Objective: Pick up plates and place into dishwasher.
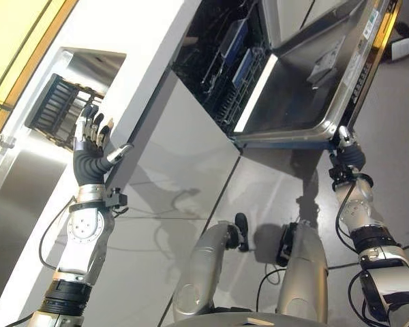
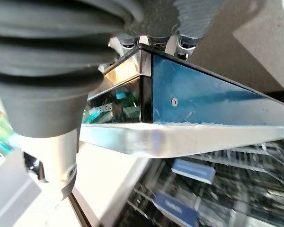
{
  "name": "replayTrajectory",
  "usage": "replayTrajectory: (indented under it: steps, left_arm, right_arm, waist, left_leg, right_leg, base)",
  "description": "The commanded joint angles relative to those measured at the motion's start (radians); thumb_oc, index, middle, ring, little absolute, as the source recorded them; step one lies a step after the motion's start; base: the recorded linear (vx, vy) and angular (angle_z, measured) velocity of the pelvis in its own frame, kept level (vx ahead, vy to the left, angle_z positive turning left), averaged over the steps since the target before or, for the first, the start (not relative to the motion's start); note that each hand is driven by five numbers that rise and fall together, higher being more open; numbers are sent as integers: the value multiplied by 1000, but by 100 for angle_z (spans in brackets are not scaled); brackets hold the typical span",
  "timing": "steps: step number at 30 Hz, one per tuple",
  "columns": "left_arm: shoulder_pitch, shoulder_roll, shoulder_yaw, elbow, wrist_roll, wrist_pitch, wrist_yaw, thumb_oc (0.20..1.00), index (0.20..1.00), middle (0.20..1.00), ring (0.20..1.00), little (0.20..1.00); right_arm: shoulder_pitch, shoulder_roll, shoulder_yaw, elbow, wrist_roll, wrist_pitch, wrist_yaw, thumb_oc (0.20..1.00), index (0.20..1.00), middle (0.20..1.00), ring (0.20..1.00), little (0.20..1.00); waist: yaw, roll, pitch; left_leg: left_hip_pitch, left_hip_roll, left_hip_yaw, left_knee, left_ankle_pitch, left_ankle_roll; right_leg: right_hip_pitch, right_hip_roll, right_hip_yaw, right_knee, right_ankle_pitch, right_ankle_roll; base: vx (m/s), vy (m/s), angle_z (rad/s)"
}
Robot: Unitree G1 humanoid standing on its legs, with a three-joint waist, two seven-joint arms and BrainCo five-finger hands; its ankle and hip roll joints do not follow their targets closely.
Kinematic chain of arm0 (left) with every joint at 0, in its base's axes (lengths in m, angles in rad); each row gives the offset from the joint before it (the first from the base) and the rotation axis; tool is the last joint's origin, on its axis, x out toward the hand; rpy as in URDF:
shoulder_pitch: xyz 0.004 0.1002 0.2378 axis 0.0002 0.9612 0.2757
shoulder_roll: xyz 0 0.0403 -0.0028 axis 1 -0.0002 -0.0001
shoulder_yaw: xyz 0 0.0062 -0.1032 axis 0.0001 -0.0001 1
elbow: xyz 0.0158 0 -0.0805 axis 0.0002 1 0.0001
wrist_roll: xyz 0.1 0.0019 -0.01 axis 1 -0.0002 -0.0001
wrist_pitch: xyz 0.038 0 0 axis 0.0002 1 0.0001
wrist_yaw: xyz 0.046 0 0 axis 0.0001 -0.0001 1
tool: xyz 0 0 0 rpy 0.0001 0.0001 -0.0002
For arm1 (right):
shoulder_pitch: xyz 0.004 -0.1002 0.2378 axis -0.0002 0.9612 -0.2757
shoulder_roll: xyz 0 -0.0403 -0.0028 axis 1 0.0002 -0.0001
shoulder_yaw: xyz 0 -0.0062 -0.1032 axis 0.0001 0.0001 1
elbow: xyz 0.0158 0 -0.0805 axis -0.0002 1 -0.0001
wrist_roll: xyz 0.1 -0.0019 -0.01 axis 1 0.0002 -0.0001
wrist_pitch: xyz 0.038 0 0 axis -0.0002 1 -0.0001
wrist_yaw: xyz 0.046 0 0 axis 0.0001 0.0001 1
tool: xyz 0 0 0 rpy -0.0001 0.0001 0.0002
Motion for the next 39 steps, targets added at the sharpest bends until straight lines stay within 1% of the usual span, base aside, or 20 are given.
replayTrajectory:
  steps: [1,7,9,13,16,19,20,22,23,24,25,26,28,29,30,31,32,34,37,39]
  left_arm:
    - [-10,41,41,-65,-54,-14,-8,1000,1000,1000,1000,1000]
    - [28,41,78,-61,-83,-36,-35,1000,1000,1000,1000,1000]
    - [51,42,100,-63,-87,-45,-58,1000,1000,1000,1000,1000]
    - [81,56,136,-72,-94,-51,-92,1000,1000,1000,1000,1000]
    - [93,81,175,-77,-88,-46,-134,1000,1000,1000,1000,1000]
    - [81,98,191,-62,-74,-13,-166,1000,1000,1000,1000,1000]
    - [75,102,193,-56,-78,1,-174,1000,1000,1000,1000,1000]
    - [64,99,198,-44,-78,28,-196,1000,1000,1000,1000,1000]
    - [61,100,200,-43,-72,37,-199,1000,1000,1000,1000,1000]
    - [53,101,200,-35,-74,47,-204,1000,1000,1000,1000,1000]
    - [42,99,199,-29,-78,61,-222,1000,1000,1000,1000,1000]
    - [40,98,199,-28,-74,66,-227,1000,1000,1000,1000,1000]
    - [24,98,183,-19,-59,81,-229,1000,1000,1000,1000,1000]
    - [20,98,176,-16,-61,83,-228,1000,1000,1000,1000,1000]
    - [9,100,160,-7,-65,83,-223,1000,1000,1000,1000,1000]
    - [2,101,152,-2,-68,83,-223,1000,1000,1000,1000,1000]
    - [-13,94,143,5,-63,97,-207,1000,1000,1000,1000,1000]
    - [-35,83,126,21,-54,103,-182,1000,1000,1000,1000,1000]
    - [-79,73,87,21,-25,136,-139,1000,1000,1000,1000,1000]
    - [-107,57,46,17,4,209,-94,1000,1000,1000,1000,1000]
  right_arm:
    - [-238,98,142,-255,-79,30,158,1000,1000,1000,1000,1000]
    - [-202,138,172,-302,-118,24,159,1000,1000,1000,1000,1000]
    - [-194,163,190,-320,-150,8,143,1000,1000,1000,1000,1000]
    - [-185,202,211,-343,-165,-22,133,1000,1000,1000,1000,1000]
    - [-183,233,220,-360,-177,-63,112,1000,1000,1000,1000,1000]
    - [-181,257,237,-356,-170,-100,90,1000,1000,1000,1000,1000]
    - [-176,264,242,-359,-174,-110,80,1000,1000,1000,1000,1000]
    - [-160,284,254,-366,-182,-127,48,1000,1000,1000,1000,1000]
    - [-153,291,256,-367,-183,-133,40,1000,1000,1000,1000,1000]
    - [-146,299,258,-369,-183,-137,36,1000,1000,1000,1000,1000]
    - [-139,306,261,-378,-196,-139,20,1000,1000,1000,1000,1000]
    - [-136,307,262,-384,-204,-138,12,1000,1000,1000,1000,1000]
    - [-126,307,261,-382,-199,-140,12,1000,1000,1000,1000,1000]
    - [-126,306,261,-381,-195,-141,12,1000,1000,1000,1000,1000]
    - [-118,302,259,-382,-194,-139,11,1000,1000,1000,1000,1000]
    - [-111,299,257,-385,-201,-137,3,1000,1000,1000,1000,1000]
    - [-96,298,254,-383,-211,-128,1,1000,1000,1000,1000,1000]
    - [-81,299,252,-373,-247,-114,-27,1000,1000,1000,1000,1000]
    - [-50,288,250,-367,-302,-101,-99,1000,1000,1000,1000,1000]
    - [-9,279,238,-383,-312,-90,-159,1000,1000,1000,1000,1000]
  waist:
    - [119,17,80]
    - [169,-16,51]
    - [206,-38,27]
    - [264,-78,-13]
    - [322,-129,-55]
    - [360,-171,-106]
    - [367,-184,-122]
    - [381,-215,-161]
    - [382,-226,-176]
    - [383,-243,-195]
    - [380,-248,-215]
    - [378,-253,-222]
    - [359,-265,-250]
    - [352,-265,-255]
    - [335,-270,-262]
    - [326,-273,-267]
    - [306,-281,-277]
    - [276,-279,-286]
    - [230,-281,-301]
    - [189,-288,-314]
  left_leg:
    - [29,-63,40,-44,-29,45]
    - [112,-75,-8,-83,-37,44]
    - [153,-81,-37,-117,-39,45]
    - [213,-87,-94,-173,-32,41]
    - [248,-98,-155,-211,-22,42]
    - [297,-104,-213,-256,-17,49]
    - [313,-105,-226,-274,-14,51]
    - [356,-111,-258,-326,-2,60]
    - [373,-114,-271,-350,7,64]
    - [394,-120,-287,-381,17,72]
    - [404,-118,-305,-413,53,85]
    - [410,-121,-312,-422,57,89]
    - [442,-125,-342,-461,68,99]
    - [447,-121,-346,-469,71,99]
    - [440,-120,-355,-475,78,95]
    - [433,-121,-359,-474,80,91]
    - [431,-124,-355,-476,84,83]
    - [440,-108,-345,-479,78,73]
    - [443,-94,-340,-490,73,78]
    - [455,-82,-339,-510,70,82]
  right_leg:
    - [100,-16,49,12,-3,46]
    - [223,-34,-2,-64,16,63]
    - [280,-42,-37,-104,25,73]
    - [386,-38,-101,-190,47,84]
    - [459,-21,-141,-238,62,94]
    - [530,-5,-168,-259,74,110]
    - [554,0,-176,-269,86,118]
    - [599,11,-181,-277,137,145]
    - [614,17,-179,-280,157,156]
    - [631,27,-169,-274,194,173]
    - [634,46,-170,-261,250,176]
    - [636,52,-165,-257,261,180]
    - [624,65,-116,-239,322,193]
    - [619,76,-99,-250,319,190]
    - [626,128,-57,-340,280,174]
    - [636,158,-37,-404,265,165]
    - [640,168,-2,-528,280,158]
    - [638,172,37,-685,292,154]
    - [623,187,120,-797,327,167]
    - [610,199,188,-830,356,179]
  base:
    - [99,-18,14]
    - [141,1,14]
    - [157,-36,2]
    - [150,-108,38]
    - [159,-198,72]
    - [205,-133,118]
    - [201,-61,133]
    - [192,-42,107]
    - [153,-33,58]
    - [45,-1,22]
    - [2,4,13]
    - [-44,14,19]
    - [-26,-26,16]
    - [-67,-105,20]
    - [-55,-134,26]
    - [-86,-178,33]
    - [-109,-156,24]
    - [-165,-159,13]
    - [-165,-123,-8]
    - [-165,-126,1]
